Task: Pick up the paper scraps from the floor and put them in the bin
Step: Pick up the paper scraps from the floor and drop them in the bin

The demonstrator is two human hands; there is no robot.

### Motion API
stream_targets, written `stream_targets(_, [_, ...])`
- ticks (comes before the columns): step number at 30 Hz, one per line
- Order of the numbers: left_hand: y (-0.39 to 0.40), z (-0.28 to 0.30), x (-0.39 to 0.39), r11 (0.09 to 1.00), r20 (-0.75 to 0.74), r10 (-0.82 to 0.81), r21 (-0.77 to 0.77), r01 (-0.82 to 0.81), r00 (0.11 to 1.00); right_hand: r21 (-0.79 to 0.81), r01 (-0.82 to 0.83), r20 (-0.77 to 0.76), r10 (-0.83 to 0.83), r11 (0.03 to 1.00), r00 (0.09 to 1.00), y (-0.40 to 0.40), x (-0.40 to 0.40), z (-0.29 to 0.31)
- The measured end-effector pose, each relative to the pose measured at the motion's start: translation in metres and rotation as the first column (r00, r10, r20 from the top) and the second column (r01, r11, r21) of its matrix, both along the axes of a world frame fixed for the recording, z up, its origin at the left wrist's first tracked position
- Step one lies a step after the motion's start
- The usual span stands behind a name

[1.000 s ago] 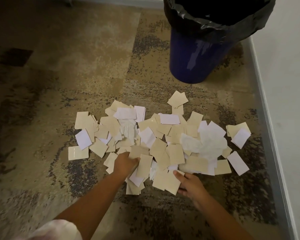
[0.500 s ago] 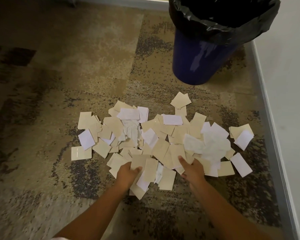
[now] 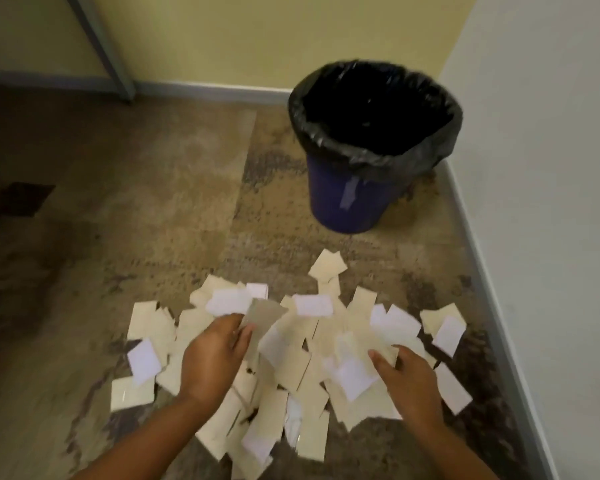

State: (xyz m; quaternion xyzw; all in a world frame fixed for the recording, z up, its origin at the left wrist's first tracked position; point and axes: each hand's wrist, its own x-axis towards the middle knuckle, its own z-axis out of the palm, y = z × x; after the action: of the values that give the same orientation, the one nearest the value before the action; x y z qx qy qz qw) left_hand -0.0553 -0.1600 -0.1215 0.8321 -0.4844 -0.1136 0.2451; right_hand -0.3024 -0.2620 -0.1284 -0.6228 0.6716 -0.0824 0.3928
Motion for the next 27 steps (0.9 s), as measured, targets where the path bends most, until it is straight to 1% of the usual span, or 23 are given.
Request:
stream_targets(2, [-0.035, 0.027, 0.006, 0.998, 0.008, 0.023, -0.056, -0.022, 1.0, 0.001, 0.097, 0.112, -0.097, 0.995, 0.989, -0.029, 0.004, 0.028])
stream_targets(3, [-0.053, 0.041, 0.006, 0.996, -0.014, 0.025, -0.086, -0.026, 1.0, 0.014, 0.148, 0.182, -0.148, 0.989, 0.972, -0.045, 0.007, 0.043])
stream_targets(5, [-0.09, 0.07, 0.004, 0.987, -0.082, 0.031, -0.156, -0.044, 0.996, 0.042, 0.222, 0.296, -0.224, 0.974, 0.929, -0.077, 0.017, 0.071])
stream_targets(7, [-0.13, 0.098, 0.006, 0.972, -0.21, 0.075, -0.205, -0.119, 0.975, 0.009, 0.266, 0.371, -0.25, 0.964, 0.894, -0.109, 0.03, 0.1])
stream_targets(8, [-0.152, 0.11, 0.008, 0.96, -0.299, 0.112, -0.213, -0.181, 0.948, -0.046, 0.277, 0.417, -0.233, 0.96, 0.878, -0.127, 0.036, 0.115])
stream_targets(9, [-0.171, 0.119, 0.012, 0.945, -0.403, 0.152, -0.208, -0.252, 0.903, -0.109, 0.279, 0.46, -0.201, 0.954, 0.865, -0.146, 0.043, 0.128])
stream_targets(10, [-0.188, 0.127, 0.017, 0.928, -0.506, 0.18, -0.198, -0.316, 0.844, -0.154, 0.285, 0.498, -0.175, 0.946, 0.849, -0.167, 0.051, 0.14])
stream_targets(11, [-0.202, 0.131, 0.022, 0.909, -0.588, 0.197, -0.19, -0.371, 0.785, -0.154, 0.3, 0.544, -0.173, 0.941, 0.821, -0.188, 0.06, 0.152])
stream_targets(12, [-0.211, 0.134, 0.028, 0.894, -0.636, 0.21, -0.183, -0.41, 0.743, -0.099, 0.304, 0.599, -0.187, 0.948, 0.779, -0.206, 0.068, 0.162])
stream_targets(14, [-0.218, 0.136, 0.034, 0.88, -0.685, 0.222, -0.165, -0.445, 0.694, 0.069, 0.282, 0.719, -0.243, 0.957, 0.651, -0.229, 0.082, 0.176])
stream_targets(15, [-0.217, 0.136, 0.035, 0.877, -0.704, 0.222, -0.158, -0.454, 0.674, 0.114, 0.258, 0.735, -0.256, 0.959, 0.628, -0.235, 0.085, 0.18])
stream_targets(17, [-0.214, 0.136, 0.036, 0.876, -0.716, 0.227, -0.146, -0.459, 0.66, 0.108, 0.21, 0.708, -0.224, 0.972, 0.669, -0.236, 0.086, 0.182])
stream_targets(19, [-0.212, 0.135, 0.037, 0.884, -0.711, 0.231, -0.133, -0.449, 0.664, 0.064, 0.194, 0.676, -0.185, 0.979, 0.713, -0.226, 0.08, 0.175])
stream_targets(22, [-0.217, 0.138, 0.035, 0.895, -0.711, 0.223, -0.12, -0.429, 0.666, 0.012, 0.162, 0.604, -0.136, 0.987, 0.785, -0.187, 0.059, 0.145])
stream_targets(23, [-0.221, 0.141, 0.034, 0.9, -0.713, 0.22, -0.115, -0.421, 0.666, 0.021, 0.148, 0.569, -0.133, 0.989, 0.811, -0.17, 0.049, 0.129])
stream_targets(25, [-0.236, 0.151, 0.026, 0.904, -0.743, 0.208, -0.102, -0.415, 0.637, 0.093, 0.142, 0.511, -0.17, 0.985, 0.843, -0.137, 0.025, 0.095])
stream_targets(27, [-0.251, 0.165, 0.016, 0.903, -0.813, 0.18, -0.088, -0.421, 0.554, 0.209, 0.159, 0.461, -0.241, 0.965, 0.854, -0.107, 0.002, 0.063])
